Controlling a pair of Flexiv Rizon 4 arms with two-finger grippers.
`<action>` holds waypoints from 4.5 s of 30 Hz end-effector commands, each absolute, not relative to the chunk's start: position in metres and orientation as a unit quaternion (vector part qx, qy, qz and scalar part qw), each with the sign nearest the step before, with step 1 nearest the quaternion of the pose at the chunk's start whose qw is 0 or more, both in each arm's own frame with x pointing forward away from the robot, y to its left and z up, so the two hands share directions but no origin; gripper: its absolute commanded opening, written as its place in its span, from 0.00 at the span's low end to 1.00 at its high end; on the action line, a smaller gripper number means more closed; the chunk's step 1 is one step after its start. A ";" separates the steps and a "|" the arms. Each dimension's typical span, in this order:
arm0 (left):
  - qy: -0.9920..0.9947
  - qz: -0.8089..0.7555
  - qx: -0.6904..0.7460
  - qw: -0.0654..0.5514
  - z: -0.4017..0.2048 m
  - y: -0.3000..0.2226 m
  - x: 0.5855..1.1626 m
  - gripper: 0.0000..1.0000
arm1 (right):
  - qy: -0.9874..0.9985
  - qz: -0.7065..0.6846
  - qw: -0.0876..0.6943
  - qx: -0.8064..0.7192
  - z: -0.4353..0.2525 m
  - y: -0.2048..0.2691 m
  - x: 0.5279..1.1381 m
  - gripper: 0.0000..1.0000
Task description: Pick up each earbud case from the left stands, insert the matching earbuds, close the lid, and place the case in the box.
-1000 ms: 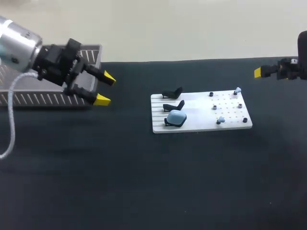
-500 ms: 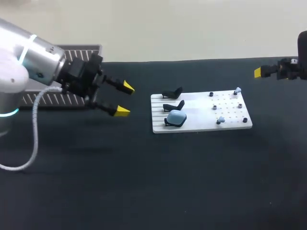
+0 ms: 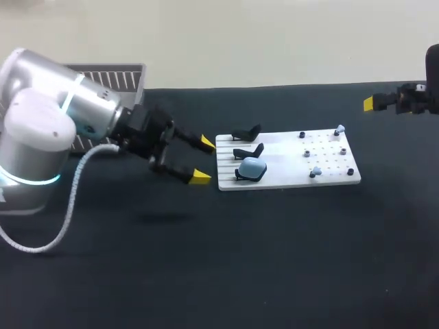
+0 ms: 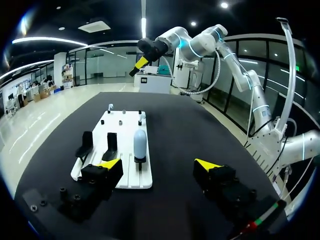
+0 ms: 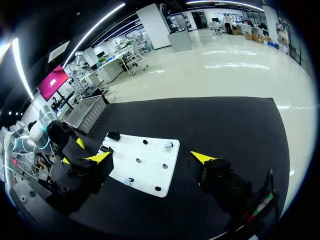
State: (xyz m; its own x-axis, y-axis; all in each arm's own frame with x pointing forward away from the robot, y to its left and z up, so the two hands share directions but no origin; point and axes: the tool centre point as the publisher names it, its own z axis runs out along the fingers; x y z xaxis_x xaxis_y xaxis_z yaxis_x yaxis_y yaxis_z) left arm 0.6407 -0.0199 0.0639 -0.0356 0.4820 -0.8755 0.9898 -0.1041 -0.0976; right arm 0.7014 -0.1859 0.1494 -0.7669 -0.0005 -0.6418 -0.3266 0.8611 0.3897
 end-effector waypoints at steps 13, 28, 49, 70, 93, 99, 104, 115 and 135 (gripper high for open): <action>0.580 -0.410 0.629 0.315 0.047 -0.056 0.648 0.85 | 0.907 0.247 0.329 -0.090 0.150 -0.186 0.701 1.00; 0.574 -0.414 0.631 0.316 0.030 -0.064 0.661 0.82 | 0.907 0.247 0.329 -0.090 0.150 -0.186 0.701 1.00; 0.564 -0.424 0.630 0.325 0.028 -0.074 0.668 0.47 | 0.907 0.247 0.329 -0.090 0.150 -0.186 0.701 1.00; 0.548 -0.436 0.635 0.326 0.027 -0.087 0.667 0.47 | 0.907 0.247 0.329 -0.090 0.150 -0.186 0.701 1.00; 0.543 -0.438 0.638 0.326 0.024 -0.098 0.662 0.15 | 0.907 0.247 0.329 -0.090 0.150 -0.186 0.701 1.00; 0.538 -0.427 0.641 0.343 0.040 -0.095 0.657 0.00 | 0.907 0.247 0.329 -0.090 0.150 -0.186 0.701 1.00; 0.516 -0.419 0.641 0.384 0.077 -0.085 0.646 0.00 | 0.907 0.247 0.329 -0.090 0.150 -0.186 0.701 1.00; 0.485 -0.480 0.572 0.456 0.119 -0.074 0.638 0.00 | 0.907 0.247 0.329 -0.090 0.150 -0.186 0.701 1.00; 0.450 -0.540 0.555 0.445 0.124 -0.078 0.631 0.00 | 0.907 0.247 0.329 -0.090 0.150 -0.186 0.701 1.00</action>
